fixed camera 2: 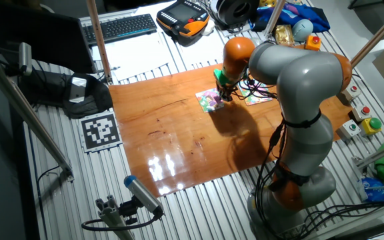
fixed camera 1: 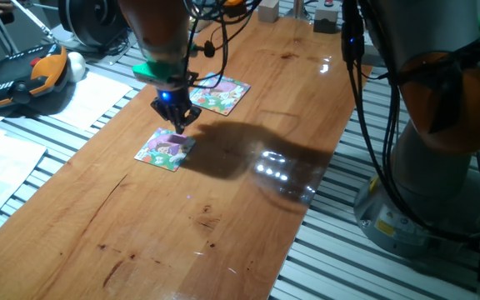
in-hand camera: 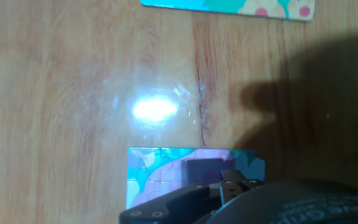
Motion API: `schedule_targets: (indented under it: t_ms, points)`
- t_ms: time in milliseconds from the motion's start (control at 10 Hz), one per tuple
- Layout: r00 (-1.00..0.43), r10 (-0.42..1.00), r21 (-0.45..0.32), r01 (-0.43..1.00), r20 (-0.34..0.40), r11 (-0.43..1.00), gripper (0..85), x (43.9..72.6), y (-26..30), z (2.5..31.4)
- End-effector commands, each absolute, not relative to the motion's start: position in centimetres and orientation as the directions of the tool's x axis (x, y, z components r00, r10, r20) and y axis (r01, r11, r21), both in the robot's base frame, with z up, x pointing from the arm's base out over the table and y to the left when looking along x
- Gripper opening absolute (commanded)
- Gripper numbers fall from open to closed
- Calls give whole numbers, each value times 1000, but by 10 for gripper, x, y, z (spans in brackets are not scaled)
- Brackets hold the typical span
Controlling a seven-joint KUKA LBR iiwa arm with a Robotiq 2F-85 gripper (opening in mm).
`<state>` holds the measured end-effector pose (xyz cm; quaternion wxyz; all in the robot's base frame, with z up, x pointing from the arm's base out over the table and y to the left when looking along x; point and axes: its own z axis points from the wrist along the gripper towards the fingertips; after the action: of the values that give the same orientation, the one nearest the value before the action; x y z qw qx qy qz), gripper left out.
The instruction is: Assemble one piece of a puzzle
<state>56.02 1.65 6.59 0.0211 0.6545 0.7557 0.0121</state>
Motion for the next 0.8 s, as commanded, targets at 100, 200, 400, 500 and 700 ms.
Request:
schedule_targets:
  t_ms: [100, 200, 400, 500, 700]
  points:
    - [-225, 974, 32, 973, -34, 226, 0, 556, 12, 76]
    - [-302, 952, 23, 952, -57, 304, 0, 554, 10, 81]
    - [-468, 881, -10, 884, -78, 468, 0, 550, 5, 91]
    - [-523, 848, -22, 852, -80, 524, 0, 547, 4, 94]
    - [-607, 791, -26, 794, -80, 607, 0, 545, 1, 99]
